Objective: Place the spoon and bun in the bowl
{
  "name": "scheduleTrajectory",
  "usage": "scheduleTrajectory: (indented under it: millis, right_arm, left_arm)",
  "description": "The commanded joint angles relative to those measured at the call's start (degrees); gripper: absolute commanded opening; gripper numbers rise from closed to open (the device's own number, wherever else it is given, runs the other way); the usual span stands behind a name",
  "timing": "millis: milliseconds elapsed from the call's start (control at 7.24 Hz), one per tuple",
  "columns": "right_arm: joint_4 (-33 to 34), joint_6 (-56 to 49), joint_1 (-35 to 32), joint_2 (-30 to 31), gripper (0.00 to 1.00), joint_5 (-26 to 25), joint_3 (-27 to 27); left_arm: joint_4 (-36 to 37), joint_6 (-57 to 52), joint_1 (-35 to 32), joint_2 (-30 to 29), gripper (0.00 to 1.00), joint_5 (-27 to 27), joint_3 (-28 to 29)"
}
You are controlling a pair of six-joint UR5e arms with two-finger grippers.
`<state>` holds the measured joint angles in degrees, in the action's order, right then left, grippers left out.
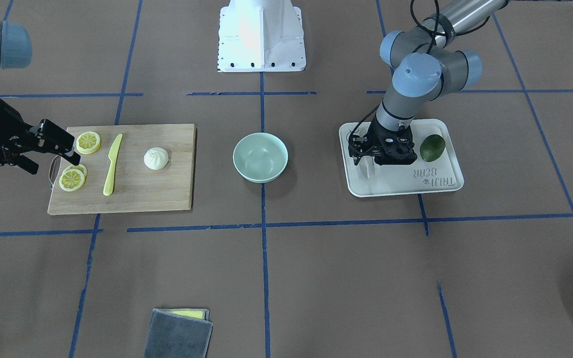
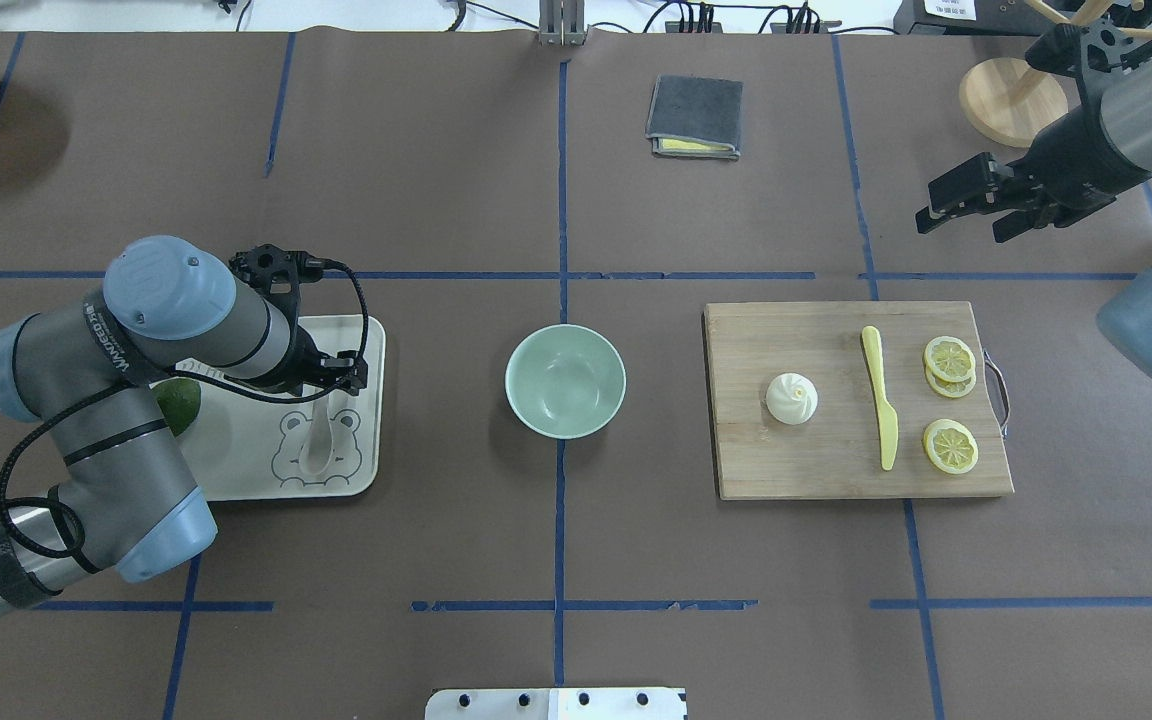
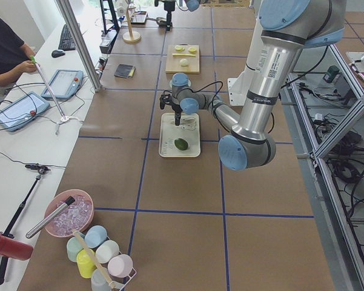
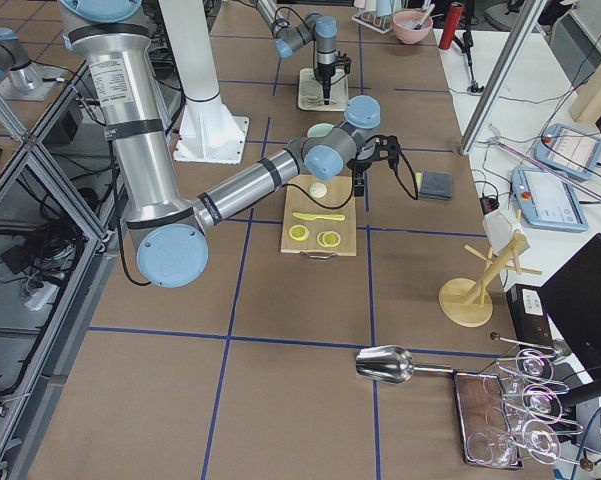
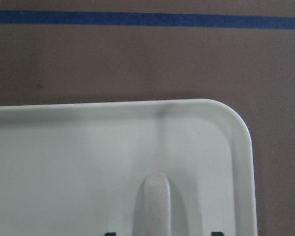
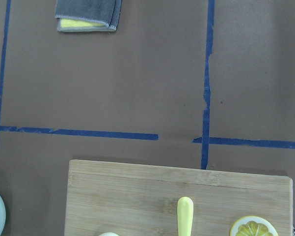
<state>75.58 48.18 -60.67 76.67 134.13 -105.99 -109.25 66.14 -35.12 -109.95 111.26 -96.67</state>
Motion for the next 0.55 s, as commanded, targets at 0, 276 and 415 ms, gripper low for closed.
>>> scheduleTrajectory:
  millis: [0, 276, 415]
  right_arm:
    - [0.0, 0.1, 1.3, -0.4, 1.0, -0.8, 0.0]
    - [0.3, 0.2, 2.3, -1.2, 1.0, -1.5, 0.0]
    - [0.3, 0.2, 2.4, -1.2, 1.0, -1.5, 0.0]
  left_arm:
    - [0.0, 0.2, 0.0, 0.2, 0.59, -0.1, 0.0]
    - [0.1, 0.2, 0.0, 0.2, 0.44, -0.1, -0.3]
    - [0.2, 0.2, 0.0, 0.4, 0.27, -0.1, -0.4]
